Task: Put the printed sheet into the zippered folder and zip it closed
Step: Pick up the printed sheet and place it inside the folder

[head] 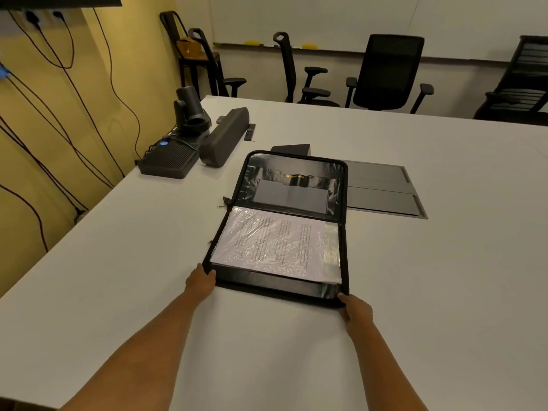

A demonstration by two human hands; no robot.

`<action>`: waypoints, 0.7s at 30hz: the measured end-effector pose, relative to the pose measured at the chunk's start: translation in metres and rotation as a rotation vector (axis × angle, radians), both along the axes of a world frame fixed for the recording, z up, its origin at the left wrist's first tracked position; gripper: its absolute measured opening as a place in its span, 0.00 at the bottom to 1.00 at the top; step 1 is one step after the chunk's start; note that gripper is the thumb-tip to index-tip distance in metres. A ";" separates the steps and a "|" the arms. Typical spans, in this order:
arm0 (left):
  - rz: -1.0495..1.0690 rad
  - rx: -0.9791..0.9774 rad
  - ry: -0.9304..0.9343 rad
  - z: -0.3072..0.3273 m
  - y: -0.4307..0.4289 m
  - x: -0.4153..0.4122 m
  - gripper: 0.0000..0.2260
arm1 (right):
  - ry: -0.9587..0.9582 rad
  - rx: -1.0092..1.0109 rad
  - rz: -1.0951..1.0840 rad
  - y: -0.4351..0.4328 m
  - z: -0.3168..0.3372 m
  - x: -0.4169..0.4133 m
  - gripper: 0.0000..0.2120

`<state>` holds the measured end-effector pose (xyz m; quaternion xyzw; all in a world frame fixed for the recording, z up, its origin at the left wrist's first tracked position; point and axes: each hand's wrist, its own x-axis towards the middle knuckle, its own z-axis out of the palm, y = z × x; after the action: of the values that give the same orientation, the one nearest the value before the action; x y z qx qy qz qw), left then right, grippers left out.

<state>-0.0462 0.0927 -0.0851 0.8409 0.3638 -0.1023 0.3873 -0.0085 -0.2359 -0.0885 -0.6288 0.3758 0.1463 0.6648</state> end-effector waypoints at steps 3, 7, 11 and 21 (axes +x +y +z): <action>0.121 -0.011 0.007 -0.001 0.010 0.011 0.23 | 0.005 0.192 -0.085 0.005 0.001 -0.003 0.14; 0.205 -0.073 -0.059 -0.001 0.016 0.017 0.18 | -0.070 0.426 -0.155 0.033 0.014 -0.008 0.19; 0.292 -0.182 -0.232 0.009 -0.007 0.006 0.12 | -0.147 0.528 -0.112 0.072 0.027 -0.007 0.23; 0.178 0.040 -0.258 0.012 -0.095 -0.046 0.26 | -0.140 0.433 -0.035 0.107 0.032 -0.018 0.25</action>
<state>-0.0918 -0.0024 -0.0730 0.8190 0.3860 0.0488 0.4217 -0.0265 -0.1290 -0.0566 -0.4733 0.2994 0.1682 0.8112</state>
